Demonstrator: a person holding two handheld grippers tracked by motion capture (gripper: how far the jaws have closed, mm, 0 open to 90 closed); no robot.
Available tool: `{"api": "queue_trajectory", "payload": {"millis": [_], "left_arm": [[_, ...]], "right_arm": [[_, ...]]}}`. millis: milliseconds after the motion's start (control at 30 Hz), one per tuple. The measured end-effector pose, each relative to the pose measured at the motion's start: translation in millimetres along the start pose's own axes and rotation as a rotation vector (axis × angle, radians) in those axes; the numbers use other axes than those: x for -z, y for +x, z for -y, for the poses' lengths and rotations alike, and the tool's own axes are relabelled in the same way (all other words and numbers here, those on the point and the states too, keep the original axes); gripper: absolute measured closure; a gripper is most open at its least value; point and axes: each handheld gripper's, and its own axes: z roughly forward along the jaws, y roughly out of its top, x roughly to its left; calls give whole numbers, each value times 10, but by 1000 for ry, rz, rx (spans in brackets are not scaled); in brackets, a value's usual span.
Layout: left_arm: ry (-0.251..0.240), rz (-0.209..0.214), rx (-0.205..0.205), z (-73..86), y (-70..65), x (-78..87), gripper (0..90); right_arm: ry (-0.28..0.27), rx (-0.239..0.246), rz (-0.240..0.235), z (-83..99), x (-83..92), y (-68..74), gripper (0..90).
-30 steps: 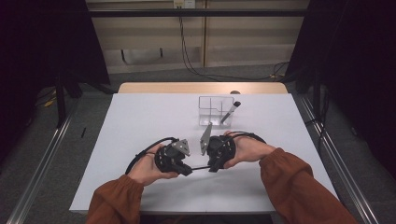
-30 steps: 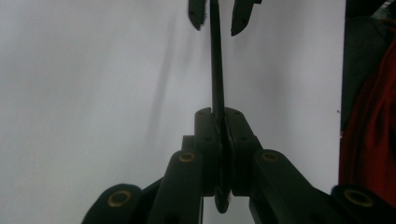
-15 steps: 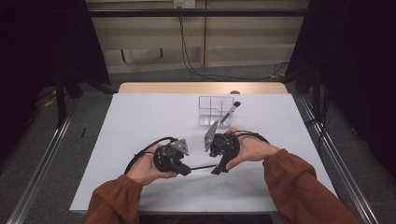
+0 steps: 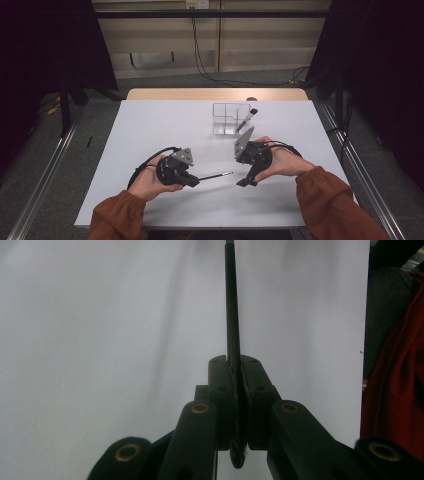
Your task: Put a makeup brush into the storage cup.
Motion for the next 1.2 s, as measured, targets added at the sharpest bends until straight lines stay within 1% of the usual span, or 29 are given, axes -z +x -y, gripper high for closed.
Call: {"api": "queue_trajectory", "payload": {"millis": [67, 100, 133, 200, 233, 267, 333, 367, 467, 500, 533, 567, 633, 667, 700, 767, 800, 867, 933, 1033, 1100, 1133, 1200], "left_arm": [[-5, -4, 6, 19, 1, 6, 854], [-7, -5, 9, 32, 6, 10, 854], [-11, -5, 19, 49, 6, 14, 854], [-20, -10, 29, 78, 11, 23, 854], [-27, -16, 27, 91, 15, 33, 854], [-36, -22, 29, 99, 13, 49, 854], [-77, -18, 42, 128, 13, 102, 854], [-91, -27, 47, 141, 10, 126, 854], [-137, -36, 59, 195, 18, 186, 854], [-159, -32, 74, 214, 18, 194, 854], [-174, -33, 81, 229, 22, 200, 854], [-201, -35, 97, 251, 28, 204, 854], [-235, -28, 113, 289, 45, 220, 854], [-247, -32, 117, 305, 52, 231, 854], [-261, -46, 121, 321, 57, 238, 854], [-282, -37, 133, 344, 67, 250, 854], [-292, -38, 135, 353, 69, 251, 854], [-296, -45, 129, 361, 67, 248, 854], [-306, -39, 129, 369, 63, 237, 854], [-314, -45, 125, 374, 54, 222, 853], [-331, -48, 125, 386, 57, 217, 853], [-335, -51, 124, 393, 59, 212, 854], [-364, -45, 134, 419, 73, 197, 853]], "right_arm": [[-10, -7, -2, 32, 12, 26, 158], [-28, -8, 1, 50, 14, 25, 154], [-36, -18, 1, 71, 19, 26, 148], [-72, -38, 18, 117, 32, 10, 143], [-83, -49, 27, 138, 40, 4, 139], [-90, -65, 49, 158, 45, 3, 135], [-107, -86, 64, 198, 45, 3, 135], [-118, -91, 74, 216, 44, 4, 132], [-156, -116, 79, 266, 45, 10, 127], [-166, -129, 77, 281, 48, 16, 126], [-181, -135, 80, 294, 48, 18, 128], [-194, -144, 90, 305, 51, 22, 131], [-220, -161, 120, 340, 51, 42, 126], [-228, -165, 120, 354, 52, 45, 128], [-240, -178, 121, 371, 53, 52, 127], [-272, -182, 126, 417, 58, 60, 102], [-288, -189, 120, 439, 62, 62, 103], [-315, -207, 116, 477, 76, 61, 105], [-335, -211, 105, 507, 86, 62, 108], [-374, -227, 109, 546, 88, 80, 98], [-394, -242, 107, 573, 78, 89, 93], [-398, -241, 111, 588, 73, 93, 93], [-412, -253, 111, 611, 59, 99, 98]]}}
